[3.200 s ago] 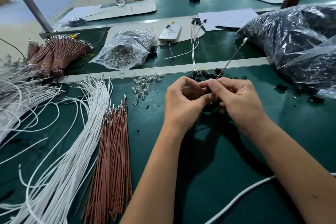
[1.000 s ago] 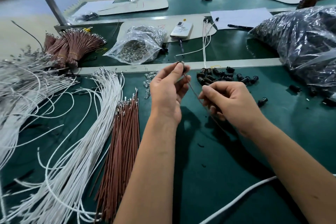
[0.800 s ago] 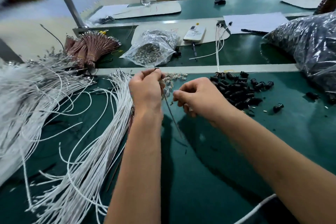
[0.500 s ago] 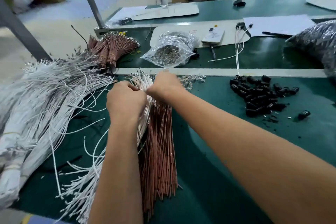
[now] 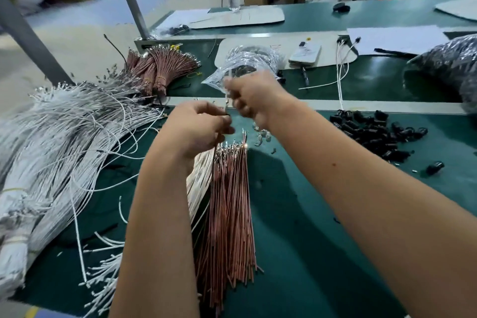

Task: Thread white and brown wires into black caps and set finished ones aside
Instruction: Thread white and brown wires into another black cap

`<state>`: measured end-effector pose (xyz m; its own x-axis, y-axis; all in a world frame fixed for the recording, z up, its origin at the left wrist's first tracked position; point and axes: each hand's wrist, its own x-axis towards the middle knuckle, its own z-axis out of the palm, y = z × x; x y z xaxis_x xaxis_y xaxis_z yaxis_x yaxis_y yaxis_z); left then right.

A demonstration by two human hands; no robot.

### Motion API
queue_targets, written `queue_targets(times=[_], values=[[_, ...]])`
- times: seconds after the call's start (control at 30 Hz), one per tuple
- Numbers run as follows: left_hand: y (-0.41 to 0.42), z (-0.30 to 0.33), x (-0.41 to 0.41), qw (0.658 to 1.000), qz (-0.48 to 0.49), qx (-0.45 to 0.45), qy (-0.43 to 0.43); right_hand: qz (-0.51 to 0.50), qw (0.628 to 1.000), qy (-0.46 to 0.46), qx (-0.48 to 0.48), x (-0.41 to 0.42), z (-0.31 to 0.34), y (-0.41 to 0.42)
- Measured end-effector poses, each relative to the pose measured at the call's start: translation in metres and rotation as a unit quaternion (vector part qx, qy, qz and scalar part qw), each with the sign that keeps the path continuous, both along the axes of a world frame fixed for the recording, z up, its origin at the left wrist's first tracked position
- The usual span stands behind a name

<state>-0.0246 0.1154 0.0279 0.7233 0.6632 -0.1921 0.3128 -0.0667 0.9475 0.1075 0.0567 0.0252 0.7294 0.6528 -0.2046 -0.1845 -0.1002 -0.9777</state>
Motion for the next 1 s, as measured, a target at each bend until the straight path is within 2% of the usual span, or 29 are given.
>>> queue_targets(times=[0.1, 0.2, 0.27, 0.37, 0.4, 0.47, 0.57, 0.63, 0.73, 0.83, 1.0], values=[[-0.015, 0.011, 0.002, 0.992, -0.075, -0.093, -0.050, -0.058, 0.991, 0.057, 0.103, 0.019, 0.011, -0.024], [-0.033, 0.014, 0.020, 0.978, -0.115, -0.146, -0.094, -0.099, 0.973, 0.077, 0.192, 0.043, 0.014, -0.053], [-0.050, 0.012, 0.039, 0.959, -0.143, -0.199, -0.140, -0.108, 0.968, 0.082, 0.213, 0.058, 0.012, -0.080], [-0.077, 0.002, 0.071, 0.918, -0.156, -0.294, -0.216, -0.078, 0.993, -0.003, 0.093, 0.065, -0.001, -0.133], [-0.086, -0.004, 0.080, 0.904, -0.150, -0.324, -0.233, -0.044, 0.998, -0.035, 0.040, 0.063, -0.009, -0.153], [-0.106, -0.016, 0.099, 0.885, -0.131, -0.366, -0.256, 0.030, 0.998, -0.042, -0.025, 0.056, -0.026, -0.191], [-0.129, -0.032, 0.118, 0.887, -0.118, -0.368, -0.254, 0.110, 0.992, -0.039, -0.053, 0.044, -0.044, -0.229], [-0.141, -0.041, 0.125, 0.895, -0.119, -0.356, -0.239, 0.119, 0.990, -0.063, -0.029, 0.042, -0.051, -0.241], [-0.142, -0.053, 0.123, 0.920, -0.093, -0.323, -0.202, 0.042, 0.997, -0.044, 0.046, 0.046, -0.058, -0.247], [-0.136, -0.064, 0.111, 0.940, -0.092, -0.282, -0.170, -0.058, 0.987, -0.014, 0.150, 0.052, -0.062, -0.250], [-0.125, -0.072, 0.098, 0.932, -0.155, -0.280, -0.171, -0.111, 0.958, 0.004, 0.265, 0.055, -0.066, -0.250]])
